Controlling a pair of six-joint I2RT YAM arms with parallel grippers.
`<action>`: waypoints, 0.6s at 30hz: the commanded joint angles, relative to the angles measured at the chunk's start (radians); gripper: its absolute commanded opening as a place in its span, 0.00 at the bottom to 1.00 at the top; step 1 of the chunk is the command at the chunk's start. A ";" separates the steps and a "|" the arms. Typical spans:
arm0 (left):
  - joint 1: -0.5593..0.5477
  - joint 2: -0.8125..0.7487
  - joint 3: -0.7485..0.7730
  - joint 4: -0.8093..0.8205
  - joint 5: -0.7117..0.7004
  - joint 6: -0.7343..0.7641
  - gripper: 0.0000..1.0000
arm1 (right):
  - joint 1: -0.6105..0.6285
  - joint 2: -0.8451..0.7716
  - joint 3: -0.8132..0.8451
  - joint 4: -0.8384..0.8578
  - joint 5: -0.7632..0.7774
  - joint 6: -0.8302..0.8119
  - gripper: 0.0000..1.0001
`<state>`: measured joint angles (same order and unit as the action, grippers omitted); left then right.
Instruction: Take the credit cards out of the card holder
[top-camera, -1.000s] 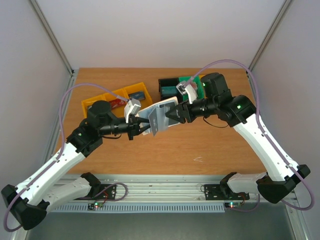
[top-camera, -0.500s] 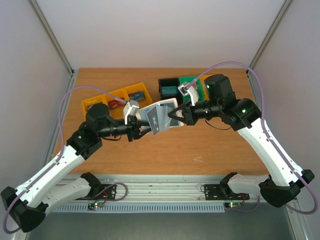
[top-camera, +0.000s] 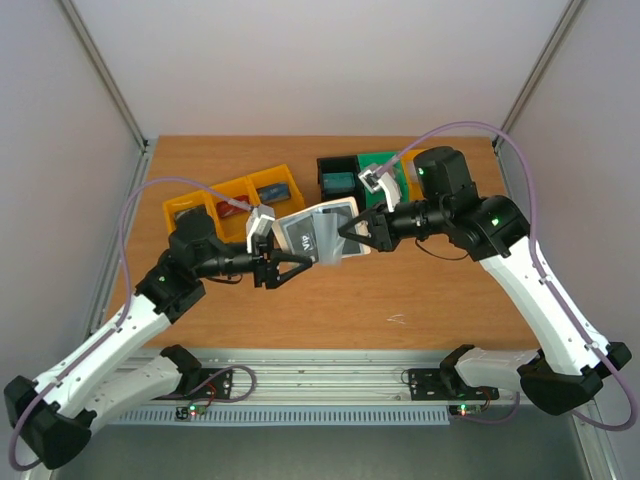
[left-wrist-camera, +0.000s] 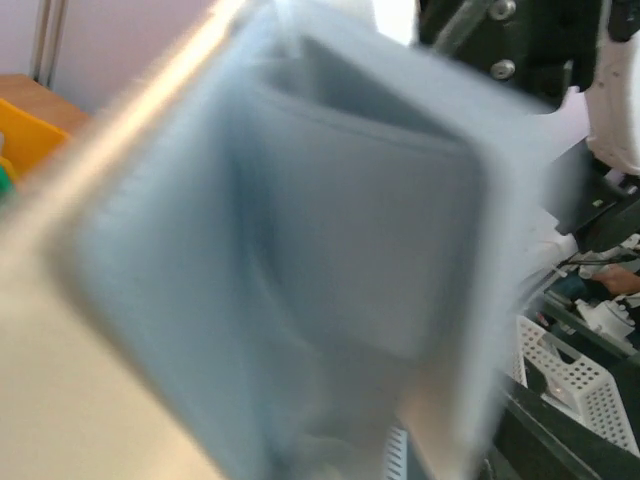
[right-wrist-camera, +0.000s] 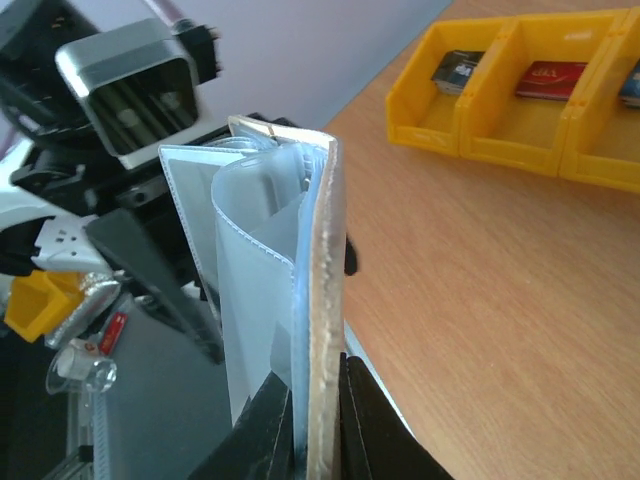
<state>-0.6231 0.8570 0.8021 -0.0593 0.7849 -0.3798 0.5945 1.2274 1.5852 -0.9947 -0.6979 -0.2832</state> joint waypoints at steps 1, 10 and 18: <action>0.006 0.026 0.015 0.114 -0.022 -0.062 0.63 | -0.004 -0.016 0.042 -0.013 -0.088 -0.038 0.01; 0.016 -0.024 0.021 0.059 0.032 -0.063 0.00 | -0.023 -0.024 0.036 -0.048 -0.063 -0.068 0.02; 0.008 0.163 0.140 -0.556 -0.890 0.516 0.00 | -0.131 0.033 0.085 -0.311 0.356 0.008 0.31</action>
<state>-0.6193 0.9211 0.9222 -0.3473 0.4381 -0.2432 0.4850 1.2304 1.6138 -1.1202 -0.5632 -0.3069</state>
